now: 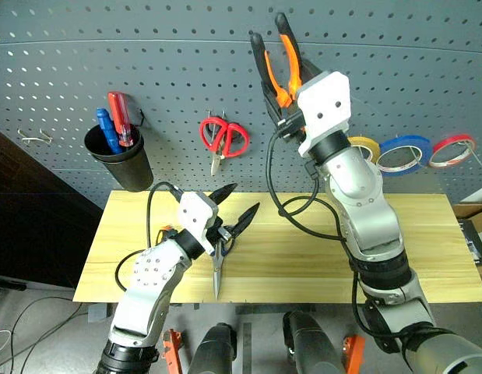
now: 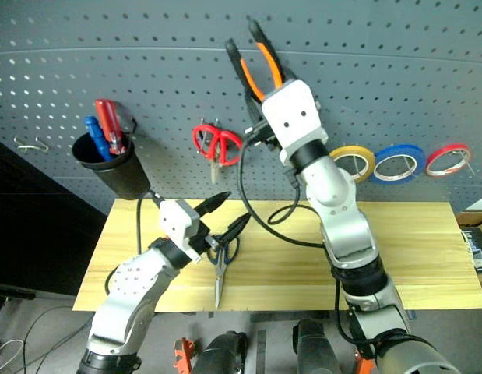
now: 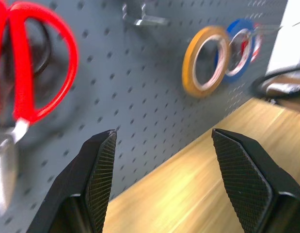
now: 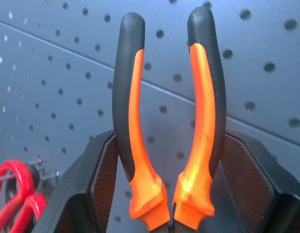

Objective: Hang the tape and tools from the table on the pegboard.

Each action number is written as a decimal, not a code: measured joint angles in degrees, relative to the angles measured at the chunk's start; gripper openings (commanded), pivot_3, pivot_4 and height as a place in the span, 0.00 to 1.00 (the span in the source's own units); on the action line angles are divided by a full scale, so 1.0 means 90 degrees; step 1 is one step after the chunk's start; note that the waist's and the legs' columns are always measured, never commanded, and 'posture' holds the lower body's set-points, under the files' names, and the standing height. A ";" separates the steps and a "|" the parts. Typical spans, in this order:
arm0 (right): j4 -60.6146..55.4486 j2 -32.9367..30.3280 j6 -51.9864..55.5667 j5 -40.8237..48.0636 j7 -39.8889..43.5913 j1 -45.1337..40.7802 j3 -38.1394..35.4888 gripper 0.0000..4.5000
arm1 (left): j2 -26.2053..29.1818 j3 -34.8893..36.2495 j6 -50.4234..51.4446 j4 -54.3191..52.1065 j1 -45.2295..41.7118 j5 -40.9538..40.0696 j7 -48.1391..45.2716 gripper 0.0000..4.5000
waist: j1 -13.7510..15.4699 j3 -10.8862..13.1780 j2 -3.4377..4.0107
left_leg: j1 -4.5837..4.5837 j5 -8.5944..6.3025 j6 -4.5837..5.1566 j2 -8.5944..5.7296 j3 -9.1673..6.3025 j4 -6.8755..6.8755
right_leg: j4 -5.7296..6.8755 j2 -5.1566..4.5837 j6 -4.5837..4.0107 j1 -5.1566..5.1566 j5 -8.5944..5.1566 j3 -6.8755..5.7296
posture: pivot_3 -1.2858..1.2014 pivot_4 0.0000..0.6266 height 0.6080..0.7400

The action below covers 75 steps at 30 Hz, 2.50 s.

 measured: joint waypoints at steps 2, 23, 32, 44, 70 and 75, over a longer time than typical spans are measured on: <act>0.0340 -0.0004 -0.0290 -0.0012 0.0012 -0.0041 -0.0005 0.64 | 0.0000 -0.0001 0.0034 0.0000 -0.0029 -0.0001 0.0005 0.74 | -0.0003 -0.0011 -0.0002 | -0.0004 0.0000 0.0000 -0.0001 0.0002 0.0005 | -0.0001 0.0000 0.0000 -0.0001 0.0000 0.0000 | 0.52 0.34 1.00; 0.1025 0.0347 0.0010 0.0029 -0.0143 0.1039 -0.0561 0.99 | 0.0002 -0.0157 0.0650 0.0111 -0.0218 -0.0042 -0.0026 0.74 | 0.0057 -0.0164 0.0005 | -0.0031 -0.0001 0.0001 -0.0003 -0.0024 0.0089 | 0.0018 0.0003 -0.0006 0.0013 0.0014 -0.0018 | 0.51 0.35 1.00; -0.0567 -0.0076 0.3070 0.0547 0.0508 0.1629 -0.0625 0.99 | 0.0182 -0.0338 0.1470 0.0153 -0.0173 -0.0065 -0.0164 0.74 | 0.0033 -0.0166 0.0008 | -0.0032 -0.0001 0.0002 -0.0002 -0.0025 0.0086 | 0.0019 0.0005 -0.0004 0.0008 0.0017 -0.0014 | 0.51 0.36 1.00; -0.2999 -0.0889 0.6024 0.2466 0.1829 0.2827 -0.0636 1.00 | 0.1238 -0.0287 0.4443 0.0322 0.0713 0.0305 0.0395 0.85 | 0.0021 -0.0166 0.0008 | -0.0028 -0.0005 0.0010 -0.0006 -0.0036 0.0085 | 0.0019 0.0007 -0.0004 0.0013 0.0017 -0.0013 | 0.51 0.40 1.00; -0.3478 -0.1484 0.6685 0.3922 0.1966 0.2626 -0.0520 1.00 | -0.0698 -0.0409 0.5714 0.1736 -0.0491 0.0872 0.2210 0.95 | 0.0150 -0.0178 0.0026 | -0.0017 -0.0005 0.0010 -0.0009 -0.0043 0.0088 | 0.0015 0.0001 -0.0004 0.0033 0.0018 -0.0019 | 0.49 0.42 1.00; -0.3512 -0.1498 0.6722 0.4070 0.1899 0.2651 -0.0640 1.00 | -0.0796 -0.0215 0.5752 0.1932 -0.0591 0.0878 0.2327 0.66 | 0.0143 -0.0196 0.0053 | -0.0009 -0.0005 0.0010 -0.0008 -0.0043 0.0088 | 0.0016 0.0002 -0.0004 0.0040 0.0018 -0.0019 | 0.48 0.41 1.00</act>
